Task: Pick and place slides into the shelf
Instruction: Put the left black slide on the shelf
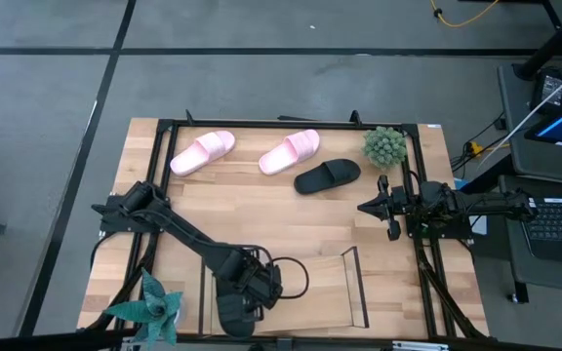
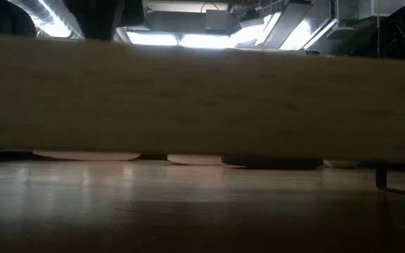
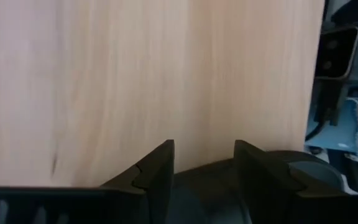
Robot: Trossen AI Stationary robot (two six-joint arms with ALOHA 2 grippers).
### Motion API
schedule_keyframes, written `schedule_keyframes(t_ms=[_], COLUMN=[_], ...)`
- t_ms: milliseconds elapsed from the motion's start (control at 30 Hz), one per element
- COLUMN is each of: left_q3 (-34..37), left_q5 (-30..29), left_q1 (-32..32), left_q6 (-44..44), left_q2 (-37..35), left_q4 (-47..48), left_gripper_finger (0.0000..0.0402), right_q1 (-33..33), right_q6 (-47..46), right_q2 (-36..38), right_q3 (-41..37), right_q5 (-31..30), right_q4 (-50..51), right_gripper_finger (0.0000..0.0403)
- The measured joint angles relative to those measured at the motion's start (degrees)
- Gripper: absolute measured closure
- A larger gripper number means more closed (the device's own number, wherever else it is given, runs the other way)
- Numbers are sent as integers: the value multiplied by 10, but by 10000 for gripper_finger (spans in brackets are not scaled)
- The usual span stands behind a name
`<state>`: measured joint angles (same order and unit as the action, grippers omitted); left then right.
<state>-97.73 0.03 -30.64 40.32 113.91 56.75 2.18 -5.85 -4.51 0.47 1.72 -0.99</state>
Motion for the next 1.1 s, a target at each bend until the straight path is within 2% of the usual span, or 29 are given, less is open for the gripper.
schedule_keyframes(t_ms=[333, 633, 867, 1100], left_q3=[1, 1, 1, 1], left_q5=[27, 63, 112, 113], left_q1=[-15, -18, -18, -17], left_q6=[2, 53, 59, 58], left_q2=[6, 6, 6, 6], left_q4=[0, 23, 25, 25], left_gripper_finger=[243, 243, 243, 243], right_q1=[0, 0, 0, 0], right_q6=[-1, -1, -1, 0], right_q2=[-5, -6, -6, -6], right_q3=[0, 0, 0, 0], right_q5=[0, -1, -1, -1], right_q4=[0, 0, 0, 0], right_gripper_finger=[385, 385, 385, 385])
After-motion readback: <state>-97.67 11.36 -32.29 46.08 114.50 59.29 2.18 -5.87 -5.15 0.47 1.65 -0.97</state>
